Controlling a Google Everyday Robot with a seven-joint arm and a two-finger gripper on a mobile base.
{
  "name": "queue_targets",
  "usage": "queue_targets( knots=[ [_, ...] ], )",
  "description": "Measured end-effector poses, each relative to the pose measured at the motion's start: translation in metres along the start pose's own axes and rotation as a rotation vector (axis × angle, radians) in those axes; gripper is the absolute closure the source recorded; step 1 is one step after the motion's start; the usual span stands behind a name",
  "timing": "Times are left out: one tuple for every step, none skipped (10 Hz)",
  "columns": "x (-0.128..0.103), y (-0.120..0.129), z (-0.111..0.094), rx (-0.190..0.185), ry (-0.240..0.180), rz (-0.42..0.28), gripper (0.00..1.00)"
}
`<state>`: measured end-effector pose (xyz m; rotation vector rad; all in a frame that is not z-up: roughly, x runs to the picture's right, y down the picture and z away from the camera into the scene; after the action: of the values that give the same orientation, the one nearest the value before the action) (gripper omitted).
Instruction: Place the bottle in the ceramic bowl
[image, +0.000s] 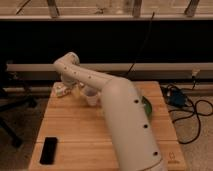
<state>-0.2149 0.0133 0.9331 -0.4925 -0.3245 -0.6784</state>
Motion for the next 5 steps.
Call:
queue_targets(
  knots=[
    [0.008,-0.007,0.005,-0.002,0.013,0.021,0.2],
    [0.013,-0.011,0.009,-0.005,0.026,0.033,0.2],
    [0.013,-0.016,0.011,-0.003,0.026,0.044,0.2],
    [0.014,-0.024,0.014,0.003,0.031,0.061,0.2],
    [0.016,-0.028,0.014,0.007,0.033,0.07,0.2]
  ],
)
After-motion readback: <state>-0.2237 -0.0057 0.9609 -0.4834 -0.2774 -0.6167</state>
